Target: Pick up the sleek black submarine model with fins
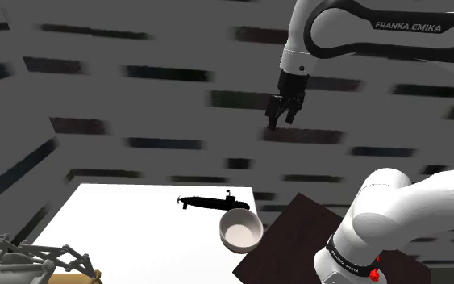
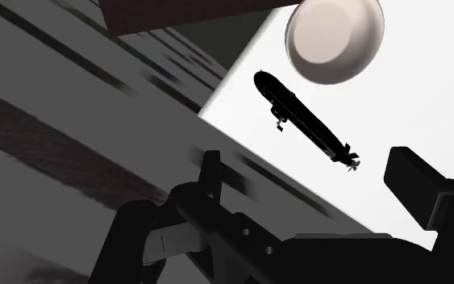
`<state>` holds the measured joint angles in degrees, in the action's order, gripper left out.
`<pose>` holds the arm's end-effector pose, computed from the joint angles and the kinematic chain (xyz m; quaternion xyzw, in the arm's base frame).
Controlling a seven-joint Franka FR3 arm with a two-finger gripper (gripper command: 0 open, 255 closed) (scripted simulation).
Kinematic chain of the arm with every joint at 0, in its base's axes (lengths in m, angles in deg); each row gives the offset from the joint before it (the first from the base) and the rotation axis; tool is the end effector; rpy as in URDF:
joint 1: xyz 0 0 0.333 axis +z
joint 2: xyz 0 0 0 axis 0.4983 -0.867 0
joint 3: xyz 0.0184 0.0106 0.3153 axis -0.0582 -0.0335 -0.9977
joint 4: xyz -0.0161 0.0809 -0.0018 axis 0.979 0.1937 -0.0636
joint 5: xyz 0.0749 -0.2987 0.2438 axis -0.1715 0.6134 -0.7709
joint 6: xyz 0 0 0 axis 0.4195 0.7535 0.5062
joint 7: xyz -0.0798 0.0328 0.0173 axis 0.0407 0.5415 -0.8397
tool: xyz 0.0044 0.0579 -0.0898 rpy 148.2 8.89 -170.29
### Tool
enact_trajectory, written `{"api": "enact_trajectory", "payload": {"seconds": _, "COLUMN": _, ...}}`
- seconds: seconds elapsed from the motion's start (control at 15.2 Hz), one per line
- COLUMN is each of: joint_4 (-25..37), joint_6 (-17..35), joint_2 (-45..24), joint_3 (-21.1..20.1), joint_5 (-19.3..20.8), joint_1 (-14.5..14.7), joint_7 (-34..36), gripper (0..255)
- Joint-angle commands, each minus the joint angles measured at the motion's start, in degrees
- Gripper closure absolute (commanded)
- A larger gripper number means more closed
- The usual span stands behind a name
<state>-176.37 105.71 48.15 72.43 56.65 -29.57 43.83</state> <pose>0.3138 -0.0027 0.5842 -0.9981 0.0576 -0.0062 0.0219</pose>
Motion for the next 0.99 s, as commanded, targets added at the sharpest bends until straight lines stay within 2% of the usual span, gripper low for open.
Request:
{"api": "enact_trajectory", "payload": {"seconds": 0.0, "joint_4": 0.0, "joint_6": 0.0, "joint_2": 0.0, "joint_3": 0.0, "joint_5": 0.0, "joint_1": 0.0, "joint_7": 0.0, "gripper": 0}}
{"api": "enact_trajectory", "payload": {"seconds": 0.46, "joint_4": -7.9, "joint_6": 15.1, "joint_2": -6.5, "joint_3": 0.3, "joint_5": 0.8, "joint_1": 3.2, "joint_7": -7.5, "gripper": 0}}
{"api": "enact_trajectory", "payload": {"seconds": 0.92, "joint_4": -12.2, "joint_6": 30.7, "joint_2": -17.3, "joint_3": 0.4, "joint_5": 1.3, "joint_1": 6.4, "joint_7": -14.6, "gripper": 0}}
